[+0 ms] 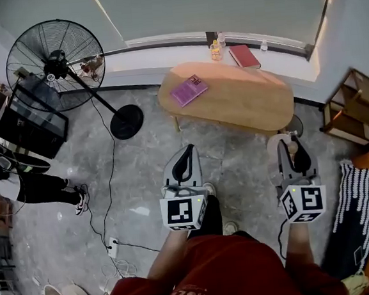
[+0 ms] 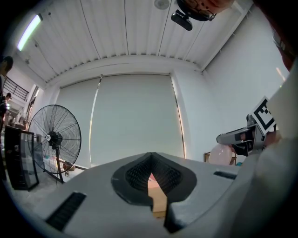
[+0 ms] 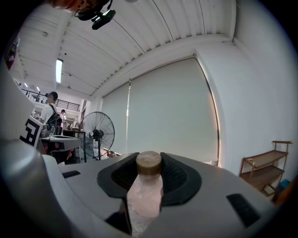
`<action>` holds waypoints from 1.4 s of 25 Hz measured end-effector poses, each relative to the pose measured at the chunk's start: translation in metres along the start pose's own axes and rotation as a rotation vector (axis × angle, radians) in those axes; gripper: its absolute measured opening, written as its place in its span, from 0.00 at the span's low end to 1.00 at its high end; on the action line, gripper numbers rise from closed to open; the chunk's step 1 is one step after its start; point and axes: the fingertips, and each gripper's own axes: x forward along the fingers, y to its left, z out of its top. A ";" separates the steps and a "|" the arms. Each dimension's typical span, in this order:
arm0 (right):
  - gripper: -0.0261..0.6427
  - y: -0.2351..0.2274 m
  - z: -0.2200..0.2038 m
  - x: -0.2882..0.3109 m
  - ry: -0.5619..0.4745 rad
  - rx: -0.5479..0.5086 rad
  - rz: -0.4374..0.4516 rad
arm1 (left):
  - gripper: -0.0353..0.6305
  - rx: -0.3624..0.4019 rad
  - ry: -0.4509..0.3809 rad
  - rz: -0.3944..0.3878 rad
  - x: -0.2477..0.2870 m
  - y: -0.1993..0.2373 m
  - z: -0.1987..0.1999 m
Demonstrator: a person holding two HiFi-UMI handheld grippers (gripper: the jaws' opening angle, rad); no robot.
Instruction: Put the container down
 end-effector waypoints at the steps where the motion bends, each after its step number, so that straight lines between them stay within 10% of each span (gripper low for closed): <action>1: 0.24 0.001 0.000 0.008 -0.001 -0.005 0.000 | 0.06 -0.004 -0.004 0.000 0.007 0.006 -0.002; 35: 0.24 0.074 0.015 0.337 0.036 -0.043 0.004 | 0.06 -0.046 -0.011 0.020 0.251 0.245 -0.036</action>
